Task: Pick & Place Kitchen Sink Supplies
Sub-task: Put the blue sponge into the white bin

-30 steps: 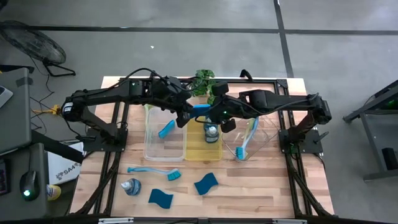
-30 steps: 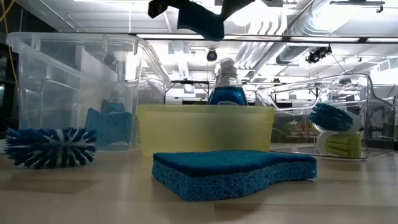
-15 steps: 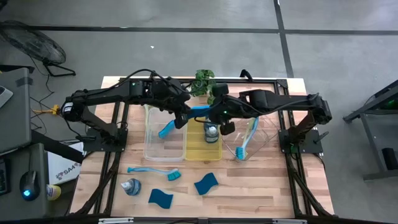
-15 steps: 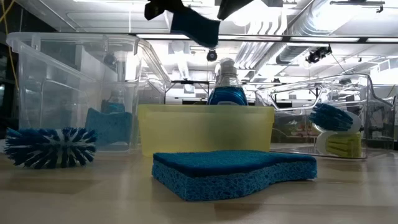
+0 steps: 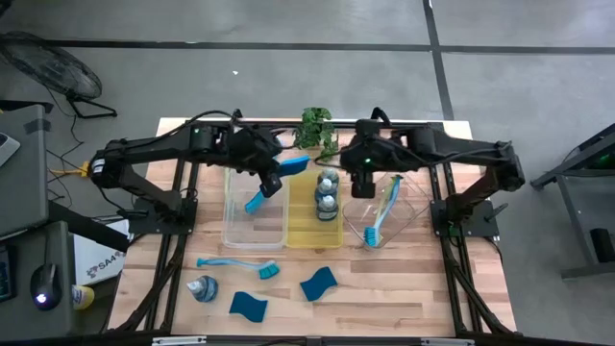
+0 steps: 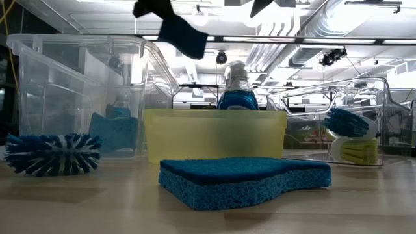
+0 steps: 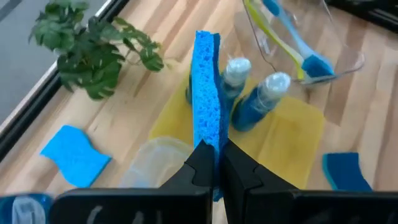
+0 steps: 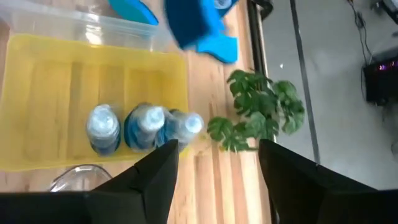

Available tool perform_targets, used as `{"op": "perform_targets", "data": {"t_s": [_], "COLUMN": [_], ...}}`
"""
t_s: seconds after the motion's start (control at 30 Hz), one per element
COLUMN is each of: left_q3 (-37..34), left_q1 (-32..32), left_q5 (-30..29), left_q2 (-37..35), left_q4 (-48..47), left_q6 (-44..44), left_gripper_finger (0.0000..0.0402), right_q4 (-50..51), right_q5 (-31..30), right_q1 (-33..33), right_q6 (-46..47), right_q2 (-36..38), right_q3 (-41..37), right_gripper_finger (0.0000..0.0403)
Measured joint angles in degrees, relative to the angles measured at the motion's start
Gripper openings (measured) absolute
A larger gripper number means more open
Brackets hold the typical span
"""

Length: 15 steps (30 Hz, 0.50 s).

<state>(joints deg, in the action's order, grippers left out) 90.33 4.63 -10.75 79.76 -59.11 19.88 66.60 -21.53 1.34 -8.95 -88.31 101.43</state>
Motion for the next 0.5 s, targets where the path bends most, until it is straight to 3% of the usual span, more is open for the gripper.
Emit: {"op": "perform_targets", "data": {"t_s": [0.5], "left_q3": [-1.79], "left_q1": [-14.03], "left_q5": [-16.58], "left_q2": [-2.54], "left_q4": [-9.1], "left_q6": [17.0], "left_gripper_finger": [0.0002], "right_q4": [2.04], "right_q5": [-1.03], "right_q1": [2.19], "right_q6": [3.21], "right_q2": [8.07], "right_q3": [0.0], "right_gripper_finger": [0.0206]}}
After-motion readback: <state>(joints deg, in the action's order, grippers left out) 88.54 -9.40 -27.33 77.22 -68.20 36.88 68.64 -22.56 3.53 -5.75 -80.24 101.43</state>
